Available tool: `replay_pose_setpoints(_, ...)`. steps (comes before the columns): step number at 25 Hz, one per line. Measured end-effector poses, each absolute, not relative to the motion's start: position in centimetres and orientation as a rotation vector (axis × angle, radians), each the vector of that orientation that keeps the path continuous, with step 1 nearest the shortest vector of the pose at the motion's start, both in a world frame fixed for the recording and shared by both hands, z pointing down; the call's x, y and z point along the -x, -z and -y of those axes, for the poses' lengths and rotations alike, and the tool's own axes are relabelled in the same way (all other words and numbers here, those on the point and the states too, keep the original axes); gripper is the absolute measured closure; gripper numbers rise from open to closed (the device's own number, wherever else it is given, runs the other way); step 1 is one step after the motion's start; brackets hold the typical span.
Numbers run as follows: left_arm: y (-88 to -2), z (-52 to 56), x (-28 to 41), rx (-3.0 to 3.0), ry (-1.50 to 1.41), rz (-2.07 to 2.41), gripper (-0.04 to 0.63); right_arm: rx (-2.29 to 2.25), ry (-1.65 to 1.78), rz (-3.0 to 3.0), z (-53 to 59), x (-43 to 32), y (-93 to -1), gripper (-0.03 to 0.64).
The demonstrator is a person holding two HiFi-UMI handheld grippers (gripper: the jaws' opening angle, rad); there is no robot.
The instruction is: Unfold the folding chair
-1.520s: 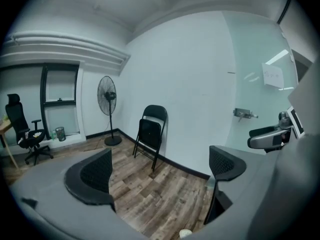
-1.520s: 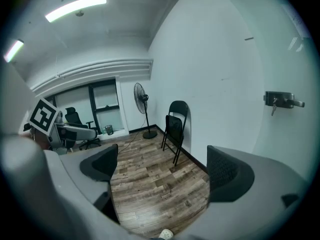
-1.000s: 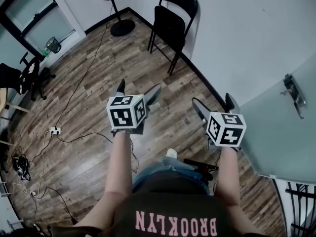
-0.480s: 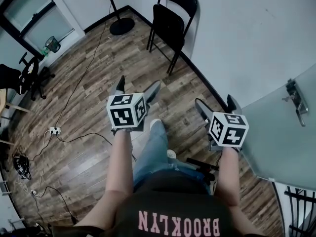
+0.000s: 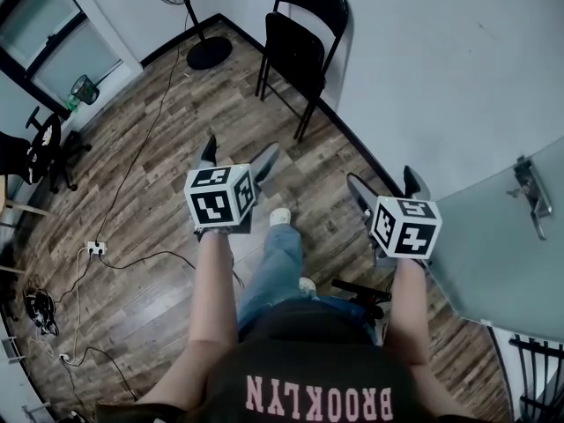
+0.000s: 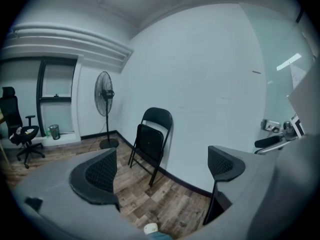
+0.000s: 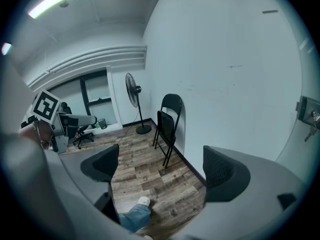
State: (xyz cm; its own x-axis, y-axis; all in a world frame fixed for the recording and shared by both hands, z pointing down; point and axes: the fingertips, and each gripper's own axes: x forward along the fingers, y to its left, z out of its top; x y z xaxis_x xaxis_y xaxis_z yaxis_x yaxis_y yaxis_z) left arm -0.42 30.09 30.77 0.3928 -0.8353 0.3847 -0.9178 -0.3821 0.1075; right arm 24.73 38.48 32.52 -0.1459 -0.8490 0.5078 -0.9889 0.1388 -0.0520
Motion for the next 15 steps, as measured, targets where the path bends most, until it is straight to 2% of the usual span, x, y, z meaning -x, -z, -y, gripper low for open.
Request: replay_pose_setpoints(15, -31.8, -14.2, 2.3, -2.356, -0.289, 1.495, 0.028, -1.776, -0.521, 1.982, -23.9, -23.6, -32.8, 0.089)
